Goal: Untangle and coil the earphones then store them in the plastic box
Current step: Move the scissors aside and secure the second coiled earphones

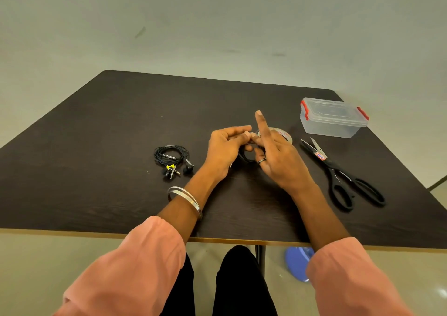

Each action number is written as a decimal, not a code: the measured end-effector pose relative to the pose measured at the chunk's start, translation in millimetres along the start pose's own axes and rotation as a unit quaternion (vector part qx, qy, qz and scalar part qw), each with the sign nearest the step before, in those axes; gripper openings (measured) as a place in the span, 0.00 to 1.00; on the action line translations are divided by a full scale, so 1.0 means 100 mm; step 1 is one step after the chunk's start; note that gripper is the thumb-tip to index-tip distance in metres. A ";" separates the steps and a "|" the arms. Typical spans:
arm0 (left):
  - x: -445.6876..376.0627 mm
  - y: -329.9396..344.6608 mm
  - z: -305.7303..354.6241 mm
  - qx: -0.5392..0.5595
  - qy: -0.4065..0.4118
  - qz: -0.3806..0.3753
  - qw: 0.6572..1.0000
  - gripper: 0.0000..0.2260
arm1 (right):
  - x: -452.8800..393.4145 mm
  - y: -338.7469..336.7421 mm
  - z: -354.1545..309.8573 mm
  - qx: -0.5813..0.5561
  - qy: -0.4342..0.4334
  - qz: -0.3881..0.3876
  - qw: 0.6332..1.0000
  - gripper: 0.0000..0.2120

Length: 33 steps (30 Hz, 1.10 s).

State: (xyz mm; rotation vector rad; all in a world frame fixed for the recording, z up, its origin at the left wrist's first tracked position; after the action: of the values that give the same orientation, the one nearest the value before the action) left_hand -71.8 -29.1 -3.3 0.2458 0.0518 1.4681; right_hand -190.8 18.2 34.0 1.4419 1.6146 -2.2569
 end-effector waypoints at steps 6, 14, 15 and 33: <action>-0.02 -0.06 0.02 0.017 0.004 0.044 0.999 0.11 | 0.03 -0.08 0.01 -0.055 0.045 0.038 0.997 0.33; 0.02 0.02 0.08 -0.072 0.052 0.032 0.996 0.15 | 0.10 -0.27 0.24 -0.057 0.115 0.172 0.977 0.06; 0.01 0.02 0.08 -0.081 0.058 0.027 0.995 0.15 | 0.08 -0.22 0.22 -0.061 0.103 0.148 0.982 0.05; 0.11 0.11 0.17 -0.289 0.177 0.027 0.940 0.13 | 0.08 0.09 0.30 -0.066 0.126 -0.019 0.990 0.09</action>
State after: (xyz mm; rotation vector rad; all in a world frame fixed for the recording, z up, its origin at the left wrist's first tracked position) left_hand -78.5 -20.0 16.2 -0.5015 -0.0979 1.5027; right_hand -210.7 -4.3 23.3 1.7332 1.8336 -2.0077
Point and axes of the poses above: each hand's wrist, its own x-axis away from the middle knuckle, its own y-axis out of the palm, z = x × y, the point moved 6 cm from there along -x, towards the middle knuckle, and after that the axes turned 12 degrees about -y, right-handed, at the moved point
